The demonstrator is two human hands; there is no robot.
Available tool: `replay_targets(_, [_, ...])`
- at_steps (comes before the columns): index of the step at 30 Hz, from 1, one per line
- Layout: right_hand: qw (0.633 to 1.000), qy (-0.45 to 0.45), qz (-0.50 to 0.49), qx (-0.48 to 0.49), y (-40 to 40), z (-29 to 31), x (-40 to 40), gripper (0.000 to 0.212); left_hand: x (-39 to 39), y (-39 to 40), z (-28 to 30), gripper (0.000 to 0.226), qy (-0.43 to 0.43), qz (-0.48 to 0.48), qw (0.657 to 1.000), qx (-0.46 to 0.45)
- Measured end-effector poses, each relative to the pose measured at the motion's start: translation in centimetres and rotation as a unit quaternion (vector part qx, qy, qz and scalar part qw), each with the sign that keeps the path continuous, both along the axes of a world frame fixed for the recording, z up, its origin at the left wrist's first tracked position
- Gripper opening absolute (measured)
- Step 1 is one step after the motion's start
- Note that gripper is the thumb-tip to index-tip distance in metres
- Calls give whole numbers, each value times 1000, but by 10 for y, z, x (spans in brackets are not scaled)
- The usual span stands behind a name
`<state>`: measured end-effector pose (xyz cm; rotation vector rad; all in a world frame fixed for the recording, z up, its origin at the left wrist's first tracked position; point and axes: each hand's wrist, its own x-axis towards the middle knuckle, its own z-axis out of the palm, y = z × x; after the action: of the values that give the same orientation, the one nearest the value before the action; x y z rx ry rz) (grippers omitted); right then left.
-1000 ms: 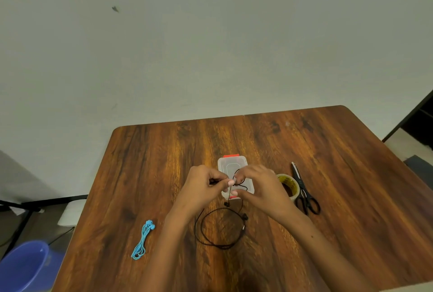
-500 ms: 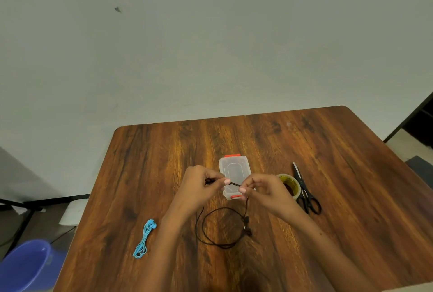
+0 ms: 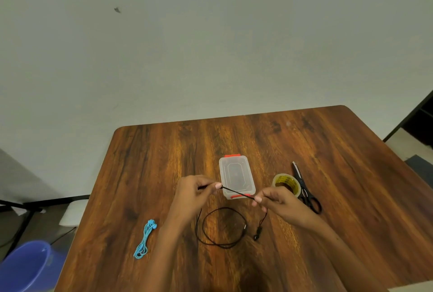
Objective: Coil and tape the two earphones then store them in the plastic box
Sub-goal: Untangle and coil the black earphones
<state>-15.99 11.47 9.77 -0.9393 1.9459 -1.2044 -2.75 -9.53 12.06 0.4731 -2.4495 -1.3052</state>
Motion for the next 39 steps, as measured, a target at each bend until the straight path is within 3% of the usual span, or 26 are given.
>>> replay_targets(6, [999,40,-21,10,3,-4,-1,20,3,-6,-13,12,13,20,1000,-17])
replay_targets(9, [998,65,-18,13,-1,-1,0,19,3,-10,-20,9,-26,21,999,-37])
replay_targets(13, [994,99,-4,34,-8,3,3,17,-1,-10,-23,44,-111,7,988,-109])
replay_targets(16, [991,129,7,46,-17,7,8,17,-9,11,-16,43,-46,-65,996,-42])
replay_targets(19, [992,125,4,32,-24,11,9,17,-13,33,-13,20,-14,-107,994,-2])
replay_targets(26, [999,44,-22,15,-8,2,2,16,-7,14,-18,9,26,-59,998,-22])
replay_targets(31, [997,57,-54,25,8,-9,-5,16,-1,-2,-22,11,51,-27,997,-48])
replay_targets(34, [995,85,-59,16,6,-9,-3,15,-1,-3,-28,20,11,-39,997,-60])
replay_targets(37, [994,91,-49,21,2,-5,-1,16,-3,-6,-34,42,-94,-74,987,-110])
replay_targets(39, [993,108,-36,32,-3,-2,2,17,-6,2,-33,50,-91,-95,987,-93])
